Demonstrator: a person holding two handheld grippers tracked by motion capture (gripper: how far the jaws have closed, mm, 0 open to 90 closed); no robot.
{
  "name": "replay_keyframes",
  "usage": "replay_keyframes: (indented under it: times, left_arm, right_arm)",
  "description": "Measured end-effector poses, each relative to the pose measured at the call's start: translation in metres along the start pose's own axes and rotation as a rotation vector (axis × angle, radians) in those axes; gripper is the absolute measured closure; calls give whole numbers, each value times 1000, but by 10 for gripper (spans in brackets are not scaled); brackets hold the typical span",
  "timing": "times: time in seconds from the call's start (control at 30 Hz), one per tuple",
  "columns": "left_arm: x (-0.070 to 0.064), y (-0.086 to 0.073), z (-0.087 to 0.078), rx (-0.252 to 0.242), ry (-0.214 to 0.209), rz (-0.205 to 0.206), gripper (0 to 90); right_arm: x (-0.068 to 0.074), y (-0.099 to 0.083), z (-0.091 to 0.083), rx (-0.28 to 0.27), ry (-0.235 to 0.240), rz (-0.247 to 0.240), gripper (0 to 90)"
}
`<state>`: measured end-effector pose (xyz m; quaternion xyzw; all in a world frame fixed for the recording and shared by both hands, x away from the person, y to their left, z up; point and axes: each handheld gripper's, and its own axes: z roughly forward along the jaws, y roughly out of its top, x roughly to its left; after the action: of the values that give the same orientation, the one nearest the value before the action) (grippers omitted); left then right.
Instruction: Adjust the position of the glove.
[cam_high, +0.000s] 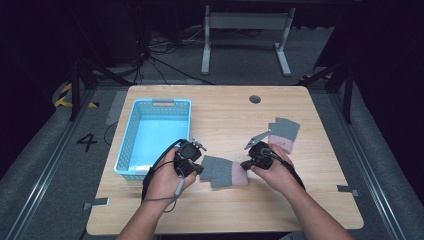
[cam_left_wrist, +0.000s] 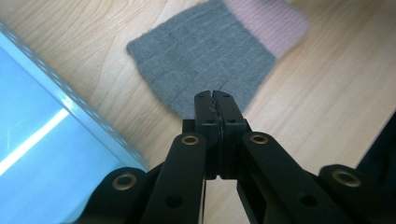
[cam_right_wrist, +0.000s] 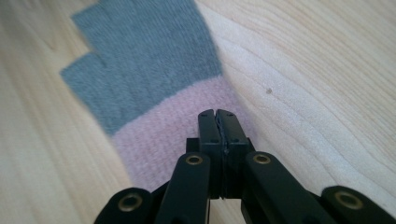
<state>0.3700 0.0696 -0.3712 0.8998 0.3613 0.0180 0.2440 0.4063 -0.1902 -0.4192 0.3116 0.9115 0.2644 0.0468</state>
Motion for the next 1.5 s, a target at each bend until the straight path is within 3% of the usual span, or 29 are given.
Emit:
replay_keyframes:
  times: [0.1, 0.27, 0.37, 0.43, 0.53, 0.63, 0.73, 0.83, 0.9, 1.1, 1.27, 1.5]
  left_arm:
    - [2, 3, 6, -6, 0, -12, 900]
    - [2, 5, 13, -31, 10, -32, 900]
    - [3, 4, 28, -16, 19, -50, 900]
    - [3, 4, 39, 17, 50, -58, 900]
    - [3, 4, 48, 33, 48, -76, 898]
    - [5, 4, 48, 44, 66, -93, 855]
    - [4, 4, 49, 49, 70, -103, 805]
    - [1, 6, 53, 79, 65, -115, 682]
    - [1, 6, 57, 94, 54, -104, 665]
    - [0, 8, 55, 78, 25, -92, 660]
    - [0, 8, 51, 58, 8, -90, 660]
    - [0, 7, 49, 45, 14, -92, 654]
  right_arm:
    - [5, -4, -12, -35, 19, 2, 900]
    - [12, -2, -12, -56, 56, 16, 900]
    - [14, -1, -9, -44, 49, 14, 900]
    - [14, -1, -9, -28, 13, 14, 900]
    - [12, -3, -11, -21, -3, 34, 900]
    - [10, -7, -14, -10, -29, 69, 821]
    - [10, -12, -14, 12, -31, 96, 751]
    - [10, -17, -12, 39, -20, 142, 659]
    - [11, -19, -10, 57, -14, 155, 624]
    - [14, -20, -1, 91, 3, 179, 577]
    - [15, -19, -1, 81, 14, 178, 582]
    - [15, -19, 1, 86, 23, 183, 552]
